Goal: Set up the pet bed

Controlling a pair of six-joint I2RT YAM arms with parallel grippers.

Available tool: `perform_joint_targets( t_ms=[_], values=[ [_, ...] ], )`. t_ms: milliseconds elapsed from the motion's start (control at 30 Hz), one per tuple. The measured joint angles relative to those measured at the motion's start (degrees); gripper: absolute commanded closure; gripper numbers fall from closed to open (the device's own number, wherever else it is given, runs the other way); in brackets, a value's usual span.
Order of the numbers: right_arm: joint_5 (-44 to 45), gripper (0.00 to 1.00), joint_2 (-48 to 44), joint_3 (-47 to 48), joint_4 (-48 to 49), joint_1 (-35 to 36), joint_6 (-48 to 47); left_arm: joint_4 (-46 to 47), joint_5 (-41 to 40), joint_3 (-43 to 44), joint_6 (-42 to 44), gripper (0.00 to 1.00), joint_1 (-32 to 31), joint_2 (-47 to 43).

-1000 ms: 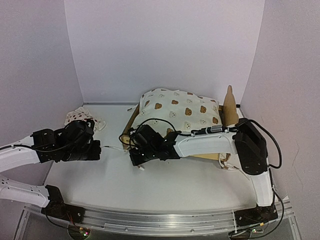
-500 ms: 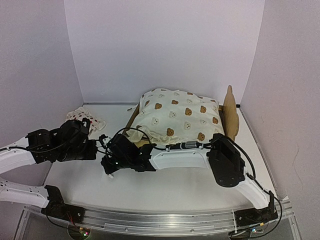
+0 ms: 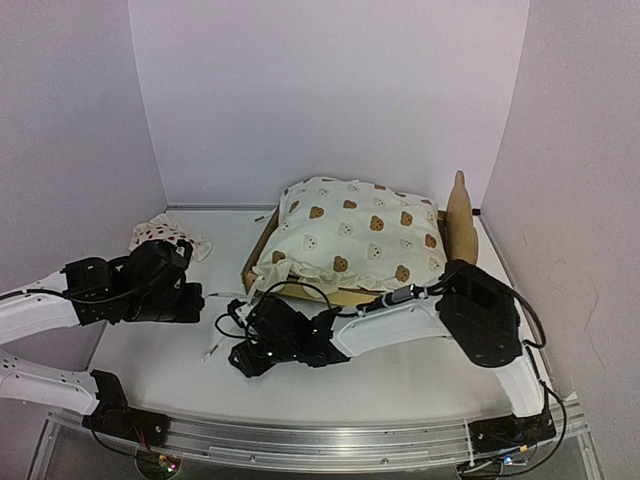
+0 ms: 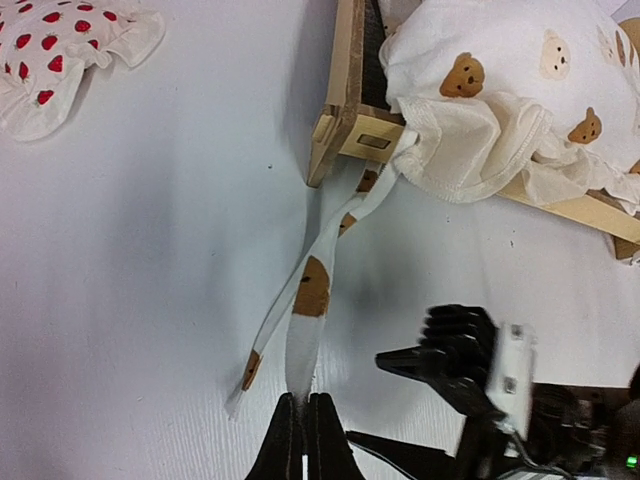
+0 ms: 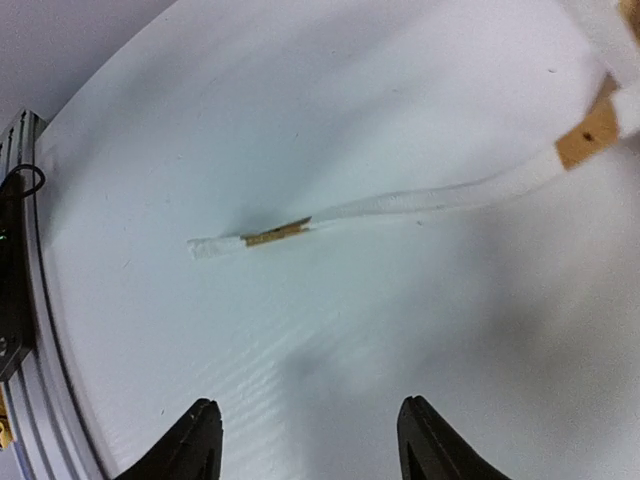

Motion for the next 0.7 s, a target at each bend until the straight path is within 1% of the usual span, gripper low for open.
perform_joint_targets(
  t_ms=[133,233,333,467,700],
  values=[
    [1.5,0.31,-10.1,-7.6,-1.0,0.0,-1.6,1.8,1.9,0.1,0.5,1.00,0.0,2.7],
    [4.1,0.31,-18.0,-11.8,-1.3,0.0,-2.8,3.1,3.8,0.1,0.8,1.00,-0.1,5.0],
    [7.5,0.33,-23.8,-14.9,-1.4,-0.1,-3.7,4.4,5.7,0.1,1.2,1.00,-0.3,6.9],
    [11.0,0.36,-27.5,-18.0,-1.9,-0.9,-3.9,6.6,9.1,0.0,1.4,1.00,-0.5,9.4],
    [15.1,0.38,-28.2,-22.2,-4.1,-3.5,-3.9,11.7,15.9,0.0,1.8,0.99,-1.7,16.5]
  ],
)
